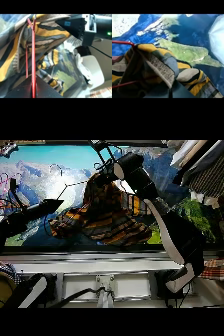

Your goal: Fold the clothes and pants, and hang the long-sleeved shirts on hangers.

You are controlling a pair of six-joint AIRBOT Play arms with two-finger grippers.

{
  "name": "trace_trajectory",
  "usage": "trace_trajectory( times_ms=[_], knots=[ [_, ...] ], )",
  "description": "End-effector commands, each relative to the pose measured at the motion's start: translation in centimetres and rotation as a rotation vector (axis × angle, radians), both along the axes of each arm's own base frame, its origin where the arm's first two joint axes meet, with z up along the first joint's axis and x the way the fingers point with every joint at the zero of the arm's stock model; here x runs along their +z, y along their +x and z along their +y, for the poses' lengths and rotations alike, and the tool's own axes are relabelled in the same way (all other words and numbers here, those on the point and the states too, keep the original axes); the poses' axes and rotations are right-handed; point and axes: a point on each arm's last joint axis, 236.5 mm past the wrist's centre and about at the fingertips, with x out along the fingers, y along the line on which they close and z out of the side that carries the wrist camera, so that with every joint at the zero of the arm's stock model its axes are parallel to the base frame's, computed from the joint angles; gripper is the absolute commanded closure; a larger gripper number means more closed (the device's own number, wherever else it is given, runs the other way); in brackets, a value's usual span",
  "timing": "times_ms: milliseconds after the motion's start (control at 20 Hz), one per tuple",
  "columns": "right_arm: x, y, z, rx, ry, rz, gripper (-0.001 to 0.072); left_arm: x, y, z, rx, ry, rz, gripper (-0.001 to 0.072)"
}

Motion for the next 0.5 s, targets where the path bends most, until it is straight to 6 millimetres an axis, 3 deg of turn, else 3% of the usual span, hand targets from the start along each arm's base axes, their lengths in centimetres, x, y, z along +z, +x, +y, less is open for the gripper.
trace_trajectory(
  times_ms=[0,300,450],
  knots=[
    [0.1,0.0,0.1,0.002,0.004,-0.005,0.0695,0.5,-0.7,-0.8,-0.049,-0.032,-0.007,0.0698],
    [0.0,-0.3,0.4,0.007,0.017,0.013,0.0695,0.7,-1.5,-2.4,-0.107,-0.06,-0.001,0.0698],
    [0.0,-0.9,0.7,0.013,0.031,0.035,0.0695,0.0,-0.7,-3.0,-0.106,-0.066,0.0,0.0698]
  ],
)
